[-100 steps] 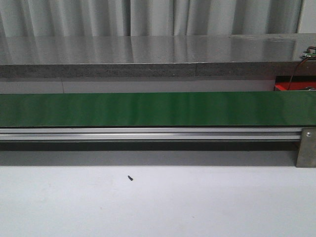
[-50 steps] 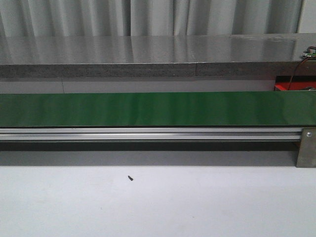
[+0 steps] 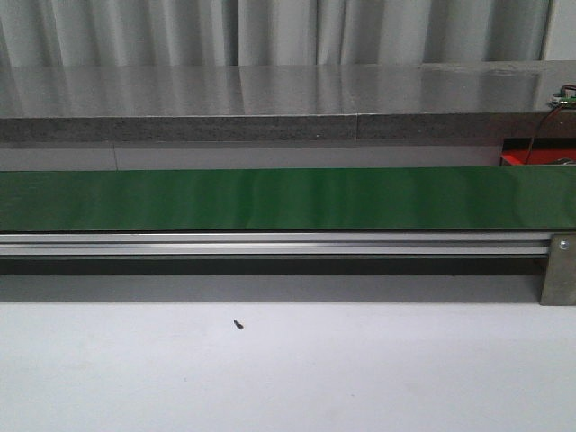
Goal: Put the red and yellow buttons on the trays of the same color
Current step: 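Grasp a red push-button with the left gripper and lift it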
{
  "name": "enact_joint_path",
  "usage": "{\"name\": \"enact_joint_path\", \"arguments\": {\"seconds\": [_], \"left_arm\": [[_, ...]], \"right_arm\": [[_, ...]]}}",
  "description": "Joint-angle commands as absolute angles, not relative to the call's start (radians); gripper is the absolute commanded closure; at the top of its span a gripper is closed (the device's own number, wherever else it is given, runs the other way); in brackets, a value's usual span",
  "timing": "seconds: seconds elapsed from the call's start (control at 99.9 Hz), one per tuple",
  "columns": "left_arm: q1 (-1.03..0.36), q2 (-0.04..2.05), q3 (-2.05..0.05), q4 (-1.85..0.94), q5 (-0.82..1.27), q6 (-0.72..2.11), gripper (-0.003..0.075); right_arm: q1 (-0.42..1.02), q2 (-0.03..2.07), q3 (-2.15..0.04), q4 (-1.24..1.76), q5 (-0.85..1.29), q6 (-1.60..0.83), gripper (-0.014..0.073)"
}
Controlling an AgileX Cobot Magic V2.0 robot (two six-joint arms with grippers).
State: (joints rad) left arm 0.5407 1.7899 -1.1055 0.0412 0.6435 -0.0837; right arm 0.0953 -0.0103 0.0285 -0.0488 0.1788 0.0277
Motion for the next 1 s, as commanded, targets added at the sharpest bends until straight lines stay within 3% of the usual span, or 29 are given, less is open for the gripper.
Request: {"name": "enact_joint_path", "arguments": {"seconds": [0.0, 0.26, 0.5, 0.731, 0.991], "left_arm": [[0.543, 1.725, -1.162, 0.039, 0.666, -0.087, 0.0668], [0.513, 1.623, -1.263, 0.034, 0.781, -0.087, 0.0678], [0.400, 1.594, -1.354, -0.012, 0.818, -0.055, 0.0678], [0.270, 1.604, -1.360, -0.041, 0.775, -0.027, 0.0678], [0.214, 1.653, -1.362, -0.093, 0.728, -0.027, 0.0677]], "right_arm": [[0.094, -0.029, 0.011, -0.065, 0.100, 0.027, 0.0690], [0.094, -0.029, 0.011, -0.065, 0.100, 0.027, 0.0690], [0.094, -0.029, 0.011, -0.065, 0.100, 0.027, 0.0690], [0.094, -0.029, 0.011, -0.065, 0.100, 0.027, 0.0690], [0.094, -0.029, 0.011, -0.065, 0.100, 0.027, 0.0690]]}}
